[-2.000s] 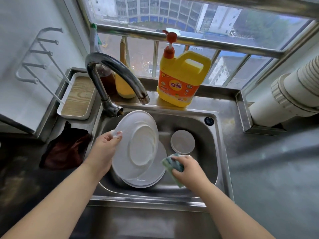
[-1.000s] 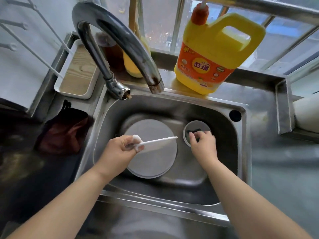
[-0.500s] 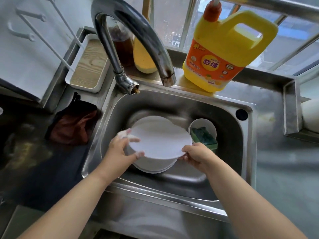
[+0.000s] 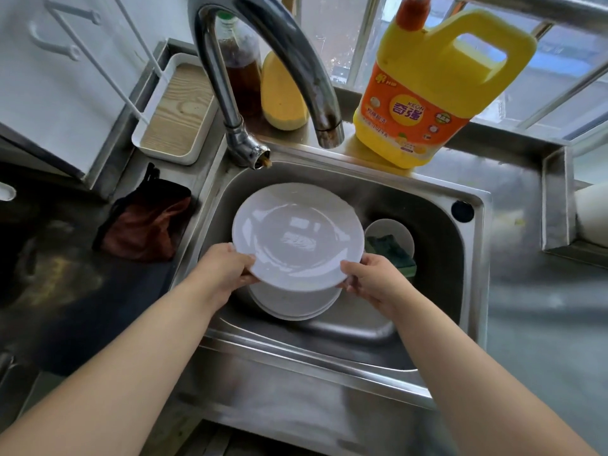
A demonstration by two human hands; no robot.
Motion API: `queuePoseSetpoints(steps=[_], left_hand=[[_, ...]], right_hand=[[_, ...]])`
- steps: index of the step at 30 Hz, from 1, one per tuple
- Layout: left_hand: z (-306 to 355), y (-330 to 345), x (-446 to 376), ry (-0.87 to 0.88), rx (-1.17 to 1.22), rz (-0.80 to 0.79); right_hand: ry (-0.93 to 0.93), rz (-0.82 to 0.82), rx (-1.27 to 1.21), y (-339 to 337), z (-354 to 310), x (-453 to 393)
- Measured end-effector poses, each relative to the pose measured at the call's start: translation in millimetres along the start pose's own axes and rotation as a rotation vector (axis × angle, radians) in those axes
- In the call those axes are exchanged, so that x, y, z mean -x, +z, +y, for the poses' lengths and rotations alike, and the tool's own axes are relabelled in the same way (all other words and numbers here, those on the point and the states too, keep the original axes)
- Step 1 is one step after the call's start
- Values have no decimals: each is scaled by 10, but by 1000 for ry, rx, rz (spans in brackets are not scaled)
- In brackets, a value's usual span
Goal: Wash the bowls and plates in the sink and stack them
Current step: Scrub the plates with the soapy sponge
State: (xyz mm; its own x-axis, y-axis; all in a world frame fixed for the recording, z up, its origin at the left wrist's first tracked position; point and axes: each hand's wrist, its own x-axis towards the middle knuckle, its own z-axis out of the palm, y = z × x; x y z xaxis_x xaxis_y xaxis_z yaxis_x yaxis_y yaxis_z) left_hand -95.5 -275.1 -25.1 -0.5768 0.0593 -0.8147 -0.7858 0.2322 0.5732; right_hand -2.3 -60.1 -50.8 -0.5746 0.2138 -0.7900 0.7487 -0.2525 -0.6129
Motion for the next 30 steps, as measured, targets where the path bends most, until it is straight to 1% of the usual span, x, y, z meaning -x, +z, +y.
queuePoseSetpoints(steps=[4,7,9,12,15,18,19,21,23,24,28,30], left_hand=[[-30,-35,-12,15,-97,43],[-36,-36,-40,12,-138,55],[-32,-18,-47,-4,-175,38],[-30,-8,-87,-35,-231,-10],[-37,-32,-134,-56,-283,-27],[-62,-52,-205,-38,-301,14],[-67,-53,-221,-17,-332,49],[-78,-71,-253,86,-475,120],[-71,-95,-253,190,-609,134],[-56,-109,-242,222,-628,124],[-22,-143,-195,274,-513,39],[-24,-169,-176,288,-476,36]], right_hand=[[47,-10,-28,-38,198,-31],[65,24,32,-86,292,-32],[91,42,78,-94,337,-31],[130,40,44,-34,400,-37],[121,60,99,9,465,-69],[77,67,108,10,480,-77],[64,73,115,-3,479,-79],[43,90,165,-31,455,-79],[23,108,219,-61,449,-118],[20,115,239,-73,456,-147],[42,134,253,-51,521,-240],[59,145,248,-15,552,-271]])
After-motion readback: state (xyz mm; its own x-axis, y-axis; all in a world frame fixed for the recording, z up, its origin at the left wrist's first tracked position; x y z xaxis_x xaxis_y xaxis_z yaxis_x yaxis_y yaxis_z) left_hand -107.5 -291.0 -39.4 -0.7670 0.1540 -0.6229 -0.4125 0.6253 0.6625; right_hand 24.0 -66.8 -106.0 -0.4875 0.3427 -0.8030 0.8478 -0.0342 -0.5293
